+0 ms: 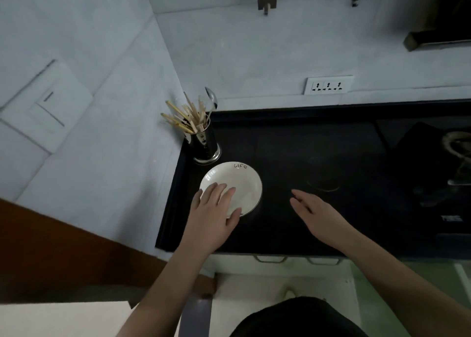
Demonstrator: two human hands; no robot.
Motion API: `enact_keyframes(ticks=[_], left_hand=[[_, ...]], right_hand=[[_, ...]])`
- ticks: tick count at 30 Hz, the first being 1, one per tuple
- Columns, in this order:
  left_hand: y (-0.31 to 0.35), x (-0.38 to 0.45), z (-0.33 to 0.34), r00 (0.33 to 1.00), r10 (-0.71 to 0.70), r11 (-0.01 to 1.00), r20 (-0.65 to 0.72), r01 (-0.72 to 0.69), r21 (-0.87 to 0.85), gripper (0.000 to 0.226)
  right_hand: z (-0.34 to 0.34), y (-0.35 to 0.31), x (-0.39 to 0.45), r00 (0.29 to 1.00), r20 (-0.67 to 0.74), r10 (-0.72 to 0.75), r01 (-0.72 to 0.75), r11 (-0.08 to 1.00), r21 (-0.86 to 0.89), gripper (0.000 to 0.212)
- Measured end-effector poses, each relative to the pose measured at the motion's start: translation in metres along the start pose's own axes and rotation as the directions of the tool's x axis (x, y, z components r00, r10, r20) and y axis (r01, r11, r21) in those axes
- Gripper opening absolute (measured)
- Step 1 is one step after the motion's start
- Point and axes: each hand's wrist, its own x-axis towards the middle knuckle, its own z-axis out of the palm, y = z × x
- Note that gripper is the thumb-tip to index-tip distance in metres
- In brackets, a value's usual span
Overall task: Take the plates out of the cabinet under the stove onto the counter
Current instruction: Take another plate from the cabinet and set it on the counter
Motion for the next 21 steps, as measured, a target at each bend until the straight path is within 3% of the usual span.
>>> enact_keyframes(ticks=[4,8,12,15,21], left_hand=[[-0.011,-0.027,-0.018,0.996,0.085,0.996,0.005,-0.085,0.041,0.065],[-0.014,-0.044,-0.036,0.980,0.197,0.979,0.027,-0.198,0.042,0.070],[0.011,-0.045,-0.049,0.942,0.336,0.941,-0.005,-0.336,0.032,0.065],[0.039,-0.041,-0.047,0.901,0.432,0.898,0.044,-0.434,0.065,0.070],[0.110,-0.046,-0.040,0.778,0.616,0.759,0.125,-0.628,0.173,0.073]], right_hand=[[0.033,-0.019,-0.037,0.991,-0.091,-0.095,0.080,0.985,-0.155,0.058],[0.061,-0.031,-0.078,0.931,-0.299,-0.211,0.133,0.956,-0.263,0.062],[0.069,-0.025,-0.123,0.903,-0.399,-0.160,-0.022,0.910,-0.414,0.070],[0.065,-0.012,-0.159,0.885,-0.457,-0.084,-0.161,0.867,-0.472,0.069],[0.058,0.025,-0.240,0.780,-0.622,0.070,-0.381,0.842,-0.382,0.076]])
